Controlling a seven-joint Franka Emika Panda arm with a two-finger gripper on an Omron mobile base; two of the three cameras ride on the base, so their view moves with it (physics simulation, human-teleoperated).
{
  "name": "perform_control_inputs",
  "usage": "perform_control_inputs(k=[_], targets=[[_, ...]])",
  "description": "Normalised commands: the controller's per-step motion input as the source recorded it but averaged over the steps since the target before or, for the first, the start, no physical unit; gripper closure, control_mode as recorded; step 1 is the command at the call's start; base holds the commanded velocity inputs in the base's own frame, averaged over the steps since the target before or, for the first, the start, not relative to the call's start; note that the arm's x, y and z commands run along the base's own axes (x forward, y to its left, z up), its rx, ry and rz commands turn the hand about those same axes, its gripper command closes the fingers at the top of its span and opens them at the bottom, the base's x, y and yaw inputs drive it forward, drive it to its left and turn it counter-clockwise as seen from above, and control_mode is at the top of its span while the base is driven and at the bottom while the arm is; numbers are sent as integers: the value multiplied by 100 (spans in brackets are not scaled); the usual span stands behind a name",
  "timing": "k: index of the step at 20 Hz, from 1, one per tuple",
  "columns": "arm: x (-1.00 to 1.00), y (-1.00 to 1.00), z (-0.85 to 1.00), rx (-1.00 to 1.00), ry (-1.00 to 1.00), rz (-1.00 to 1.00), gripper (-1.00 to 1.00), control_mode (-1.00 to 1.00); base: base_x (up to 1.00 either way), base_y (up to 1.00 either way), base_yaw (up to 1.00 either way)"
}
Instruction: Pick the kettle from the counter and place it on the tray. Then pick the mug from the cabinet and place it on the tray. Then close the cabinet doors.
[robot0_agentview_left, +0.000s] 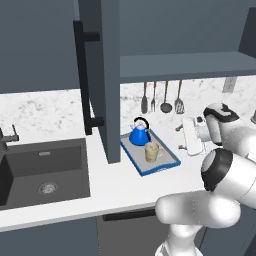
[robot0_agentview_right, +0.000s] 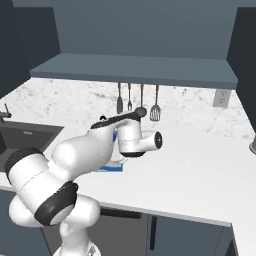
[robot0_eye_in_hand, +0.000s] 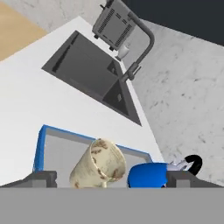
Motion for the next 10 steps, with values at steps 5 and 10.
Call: perform_control_inputs(k=[5, 10], targets=[[-39, 8, 49, -9, -18, 5, -100, -100, 0, 0, 0], [-46, 9, 47, -13, -4, 2, -100, -100, 0, 0, 0]])
